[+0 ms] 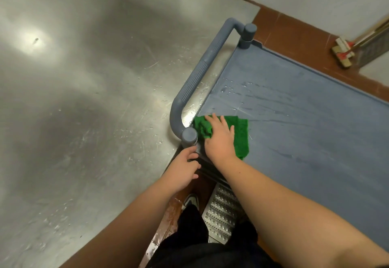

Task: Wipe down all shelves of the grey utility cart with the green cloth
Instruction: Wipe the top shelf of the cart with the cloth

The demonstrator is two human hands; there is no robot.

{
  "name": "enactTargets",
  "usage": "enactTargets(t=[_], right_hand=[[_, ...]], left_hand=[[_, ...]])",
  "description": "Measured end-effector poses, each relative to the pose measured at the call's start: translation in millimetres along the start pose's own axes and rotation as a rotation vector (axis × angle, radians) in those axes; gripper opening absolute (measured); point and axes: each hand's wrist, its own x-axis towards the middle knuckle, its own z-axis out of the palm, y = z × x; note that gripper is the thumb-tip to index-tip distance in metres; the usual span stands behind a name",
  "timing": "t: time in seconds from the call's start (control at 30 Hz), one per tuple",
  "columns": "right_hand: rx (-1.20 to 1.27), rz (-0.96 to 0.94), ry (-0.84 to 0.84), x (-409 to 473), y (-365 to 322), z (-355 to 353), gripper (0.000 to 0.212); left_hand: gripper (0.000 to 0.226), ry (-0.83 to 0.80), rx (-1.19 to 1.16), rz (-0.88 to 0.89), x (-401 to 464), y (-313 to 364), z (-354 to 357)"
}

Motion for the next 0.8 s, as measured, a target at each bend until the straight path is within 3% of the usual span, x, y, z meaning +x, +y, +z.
enactTargets(t=[0.23, 0.47, 0.67, 0.8], right_hand=[[-0.185, -0.313, -0.280, -10, 26, -22, 0.083], [-0.225, -0.325, -0.278, -39, 40, -29, 0.074], [-0.299, -0.257, -0.203, -61, 46, -18, 0.090], [-0.286, -0.204, -0.163, -69, 56, -22, 0.087]], left_hand=[[0.030, 0.085, -0.137, -0.044, 1, 2, 3], [0.016, -0.005, -0.157, -0.076, -3, 18, 3], [0.017, 0.161, -0.026, -0.070, -5, 16, 14], [0.016, 0.095, -0.021, -0.033, -10, 19, 37]])
